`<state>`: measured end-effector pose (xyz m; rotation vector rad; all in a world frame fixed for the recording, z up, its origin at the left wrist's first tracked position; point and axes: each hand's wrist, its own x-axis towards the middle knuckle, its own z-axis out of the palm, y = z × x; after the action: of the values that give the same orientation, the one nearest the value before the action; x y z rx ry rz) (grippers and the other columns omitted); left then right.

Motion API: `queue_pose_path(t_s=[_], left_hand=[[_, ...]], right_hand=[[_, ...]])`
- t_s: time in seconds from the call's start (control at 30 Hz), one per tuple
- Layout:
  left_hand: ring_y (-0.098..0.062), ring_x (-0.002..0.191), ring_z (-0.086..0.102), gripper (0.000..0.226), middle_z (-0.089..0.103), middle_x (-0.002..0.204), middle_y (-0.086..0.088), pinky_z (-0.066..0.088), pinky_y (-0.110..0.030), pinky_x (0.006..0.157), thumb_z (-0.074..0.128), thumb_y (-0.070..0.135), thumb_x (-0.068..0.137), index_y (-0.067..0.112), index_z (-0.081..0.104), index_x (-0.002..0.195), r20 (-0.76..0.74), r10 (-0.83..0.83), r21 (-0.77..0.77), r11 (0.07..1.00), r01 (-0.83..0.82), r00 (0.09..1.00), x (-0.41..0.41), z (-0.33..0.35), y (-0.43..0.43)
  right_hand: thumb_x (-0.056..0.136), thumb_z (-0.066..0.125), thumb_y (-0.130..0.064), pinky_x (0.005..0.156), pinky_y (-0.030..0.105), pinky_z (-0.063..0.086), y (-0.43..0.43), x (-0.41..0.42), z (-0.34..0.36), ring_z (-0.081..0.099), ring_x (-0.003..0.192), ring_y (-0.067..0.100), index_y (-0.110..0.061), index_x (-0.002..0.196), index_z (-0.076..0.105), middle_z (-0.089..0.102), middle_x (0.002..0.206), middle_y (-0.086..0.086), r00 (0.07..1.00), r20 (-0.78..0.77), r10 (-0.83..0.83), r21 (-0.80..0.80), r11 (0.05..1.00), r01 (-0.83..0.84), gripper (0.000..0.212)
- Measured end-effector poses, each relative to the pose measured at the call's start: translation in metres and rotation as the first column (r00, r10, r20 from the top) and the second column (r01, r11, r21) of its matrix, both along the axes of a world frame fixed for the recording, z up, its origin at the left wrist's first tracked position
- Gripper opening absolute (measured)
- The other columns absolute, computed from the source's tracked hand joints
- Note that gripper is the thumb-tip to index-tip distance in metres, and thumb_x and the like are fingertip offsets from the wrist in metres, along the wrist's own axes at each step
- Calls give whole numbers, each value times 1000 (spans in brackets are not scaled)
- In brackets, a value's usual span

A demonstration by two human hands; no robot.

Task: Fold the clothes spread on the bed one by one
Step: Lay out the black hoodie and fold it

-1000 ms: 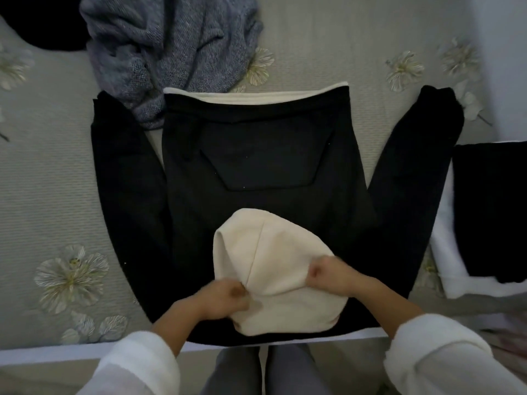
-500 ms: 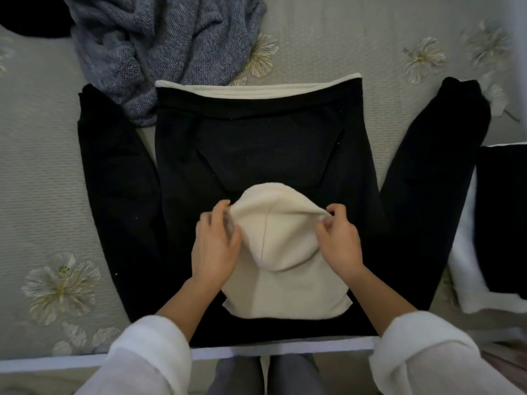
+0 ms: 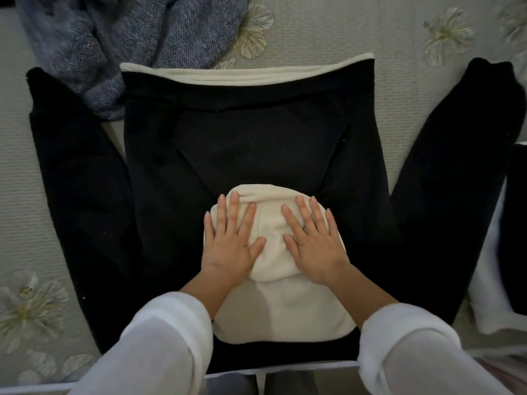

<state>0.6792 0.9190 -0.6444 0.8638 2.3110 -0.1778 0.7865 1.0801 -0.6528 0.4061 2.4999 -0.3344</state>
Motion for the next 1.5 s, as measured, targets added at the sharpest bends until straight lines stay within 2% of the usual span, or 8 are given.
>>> queue_pose_path(t_s=[0.17,0.33,0.6,0.83,1.0,1.2,1.37,1.5], left_hand=[[-35,133,-41,72,-56,134,-13,-10,-55,114,9,60,95,23,-37,137,-5,-29,-153,988,27,1000,0,13,16],[-44,143,-13,69,-16,157,-19,7,-57,115,30,48,97,20,2,153,21,10,-204,979,-6,1000,-1,44,46],[-19,140,-30,69,-23,158,-2,-7,-46,116,33,34,97,35,-10,150,122,-143,334,938,95,982,126,66,79],[-27,145,-19,65,-20,158,7,2,-49,116,30,39,98,39,-10,149,273,-213,244,959,147,938,194,50,111],[-26,145,-19,65,-20,159,5,1,-49,117,29,56,96,41,-4,150,422,-165,138,983,117,891,191,47,109],[-15,147,-9,62,-2,161,5,-3,-49,117,34,64,91,51,10,146,680,138,112,951,-288,720,202,60,108],[-14,147,-4,69,0,161,5,-6,-48,117,40,52,93,44,1,149,681,92,119,965,-233,727,205,68,100],[-15,148,-6,56,1,161,6,-4,-47,118,30,43,100,40,4,150,604,-26,195,974,-116,796,203,71,88]], right_hand=[[101,14,-46,108,40,-28,7,-4,9,-47,129,15,-39,138,-35,-49,141,-8,998,59,6,-97,995,0,62],[95,44,-28,117,39,1,31,-3,53,-7,147,15,-28,152,15,-2,161,-5,984,-51,-173,-272,950,153,64],[88,60,-17,102,46,32,116,118,93,40,123,32,-7,134,41,40,135,14,325,-493,-807,-130,437,890,51],[81,74,-26,68,8,48,170,119,83,61,100,12,-9,132,48,61,117,1,40,-52,-998,-627,64,777,59],[60,62,-7,63,27,54,191,105,113,66,85,23,-9,84,65,70,89,4,-83,276,-958,-739,-267,619,24],[80,65,-20,90,37,52,167,152,159,68,104,24,-11,115,68,71,113,6,-207,407,-890,-800,-457,389,37],[95,52,-32,89,21,49,120,111,180,62,105,4,-47,104,61,67,111,-14,-287,-110,-952,-904,-24,427,20],[94,44,-38,114,36,20,77,51,166,28,135,18,-42,127,54,36,144,3,186,-556,-810,-632,558,537,35]])
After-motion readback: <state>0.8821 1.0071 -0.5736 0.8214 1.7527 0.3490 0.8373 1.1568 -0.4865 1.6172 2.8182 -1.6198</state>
